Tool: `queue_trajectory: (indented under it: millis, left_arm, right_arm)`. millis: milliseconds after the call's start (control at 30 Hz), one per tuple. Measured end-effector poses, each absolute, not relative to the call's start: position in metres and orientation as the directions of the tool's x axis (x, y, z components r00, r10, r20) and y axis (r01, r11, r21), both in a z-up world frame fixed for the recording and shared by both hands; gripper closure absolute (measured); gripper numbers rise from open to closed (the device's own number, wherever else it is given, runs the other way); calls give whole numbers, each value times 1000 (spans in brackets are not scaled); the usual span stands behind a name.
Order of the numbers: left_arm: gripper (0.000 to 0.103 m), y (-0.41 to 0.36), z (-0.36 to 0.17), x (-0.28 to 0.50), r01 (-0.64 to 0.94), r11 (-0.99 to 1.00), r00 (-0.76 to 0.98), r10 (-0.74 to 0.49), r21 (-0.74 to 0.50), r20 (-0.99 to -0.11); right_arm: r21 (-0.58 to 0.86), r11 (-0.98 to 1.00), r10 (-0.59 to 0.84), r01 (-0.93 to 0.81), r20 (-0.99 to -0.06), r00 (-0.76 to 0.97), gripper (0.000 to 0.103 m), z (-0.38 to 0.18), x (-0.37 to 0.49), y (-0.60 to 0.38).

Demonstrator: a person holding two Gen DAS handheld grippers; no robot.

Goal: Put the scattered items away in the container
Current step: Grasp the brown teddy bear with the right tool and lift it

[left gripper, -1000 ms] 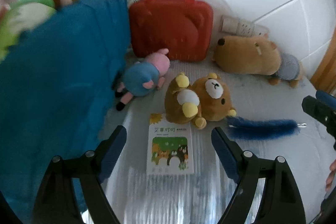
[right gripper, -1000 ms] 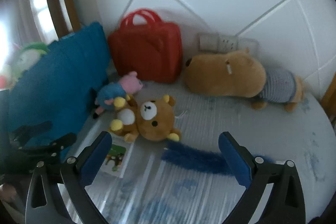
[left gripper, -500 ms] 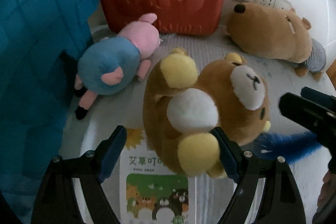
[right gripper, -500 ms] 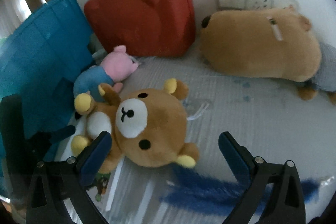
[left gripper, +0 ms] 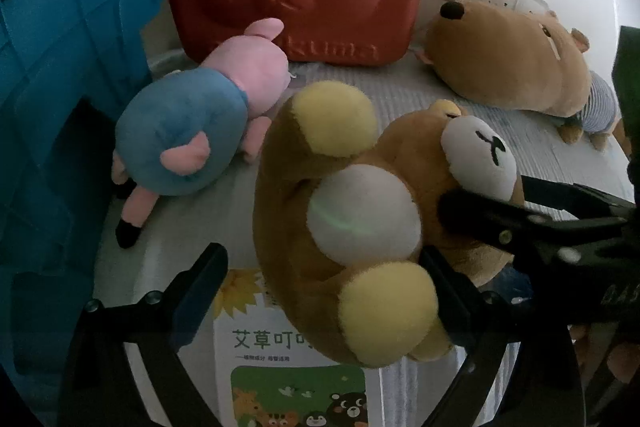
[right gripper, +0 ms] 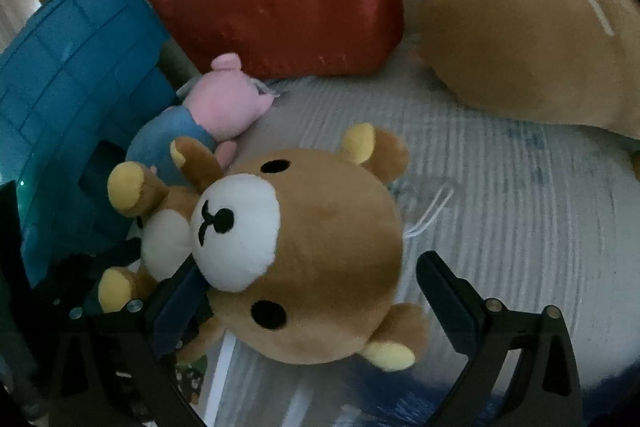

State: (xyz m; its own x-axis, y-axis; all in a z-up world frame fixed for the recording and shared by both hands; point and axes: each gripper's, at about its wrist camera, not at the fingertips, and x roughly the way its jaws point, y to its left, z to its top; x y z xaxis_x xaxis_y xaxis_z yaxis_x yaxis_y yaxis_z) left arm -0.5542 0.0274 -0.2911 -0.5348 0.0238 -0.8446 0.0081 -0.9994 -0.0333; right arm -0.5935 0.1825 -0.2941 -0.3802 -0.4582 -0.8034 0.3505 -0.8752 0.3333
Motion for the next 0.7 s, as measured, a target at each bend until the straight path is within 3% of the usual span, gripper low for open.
queue_trajectory:
  millis: [200, 300, 433, 500, 700]
  left_arm:
    - [4, 21, -298, -557, 3, -997, -555, 60, -75, -830]
    - [24, 21, -297, -558, -14, -992, -567, 108, -122, -817]
    - [31, 24, -296, -556, -20, -992, -568, 111, -121, -816]
    - [33, 26, -294, -553, -20, -993, -566, 108, -117, -817]
    - [33, 31, -277, -543, -34, -994, -582, 105, -106, -806]
  right_arm:
    - [376, -860, -491, 344, -792, -362, 0, -309, -598, 179]
    - [390, -862, -495, 324, -785, -373, 0, -312, -601, 179]
    - [367, -866, -482, 339, -794, -370, 1, -310, -600, 176]
    - [355, -866, -478, 351, -794, -376, 6, -306, -596, 176]
    - [352, -859, -490, 373, -776, -398, 8, -287, -580, 186]
